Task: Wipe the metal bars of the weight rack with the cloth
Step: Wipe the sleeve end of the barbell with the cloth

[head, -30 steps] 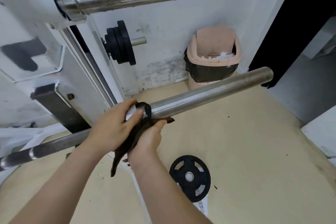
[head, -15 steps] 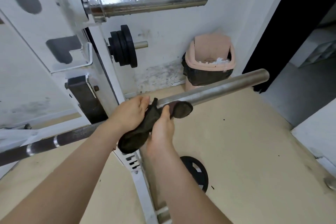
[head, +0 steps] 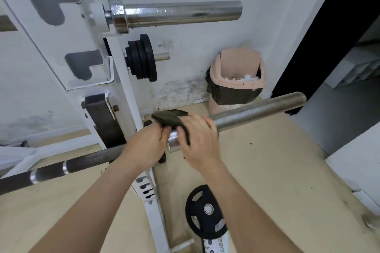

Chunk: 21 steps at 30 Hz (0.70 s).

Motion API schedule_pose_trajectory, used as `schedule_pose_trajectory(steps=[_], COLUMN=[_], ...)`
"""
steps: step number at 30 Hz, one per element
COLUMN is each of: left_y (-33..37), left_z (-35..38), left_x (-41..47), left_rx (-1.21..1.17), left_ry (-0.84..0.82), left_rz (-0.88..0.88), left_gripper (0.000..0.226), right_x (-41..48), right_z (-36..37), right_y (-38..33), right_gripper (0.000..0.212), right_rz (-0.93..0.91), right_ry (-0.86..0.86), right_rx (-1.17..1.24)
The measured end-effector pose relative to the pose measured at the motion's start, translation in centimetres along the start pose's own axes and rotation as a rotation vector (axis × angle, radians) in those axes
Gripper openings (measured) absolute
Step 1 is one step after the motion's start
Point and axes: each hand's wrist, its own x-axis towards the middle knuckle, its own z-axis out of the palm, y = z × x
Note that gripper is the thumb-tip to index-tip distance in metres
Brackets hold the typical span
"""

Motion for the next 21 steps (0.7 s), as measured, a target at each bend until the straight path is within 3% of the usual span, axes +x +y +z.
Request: schedule_pose_trajectory(steps=[4, 8, 12, 14, 18, 21], left_y=[0.0, 0.5, 0.3, 0.5, 1.3, 1.4], left_z=[0.3, 1.4, 2.0, 2.0, 1.8, 1.5], left_x=[-0.1, 0.7, 2.3, 2.7, 2.3, 1.7], left_rx=[0.04, 0.107, 0.094, 0.14, 0.184, 0.197], left_ry=[0.072, 0.148, 0.12, 0.107, 0.113, 0.133], left_rz=[0.074, 0.025, -0.142, -0.172, -0.172, -0.118], left_gripper=[0.038, 0.034, 0.032, 0.032, 0.036, 0.041], right_x=[2.0, 4.7, 6.6, 6.0, 3.4, 3.8], right_z=[-4.0, -7.8, -9.2, -6.9, -1.6, -2.2], right_y=[9.0, 17.4, 17.4, 12.8, 1.6, 2.5], right_gripper=[0.029, 0.04, 0.048, 0.04, 0.06, 0.048], right_rz=[0.049, 0.305, 0.559, 0.399, 0.071, -0.118], right_ry=[0.095, 0.106, 0.005, -0.054, -0.167, -0.21], right_rx=[-0.149, -0.316, -0.447, -0.492, -0.252, -0.215])
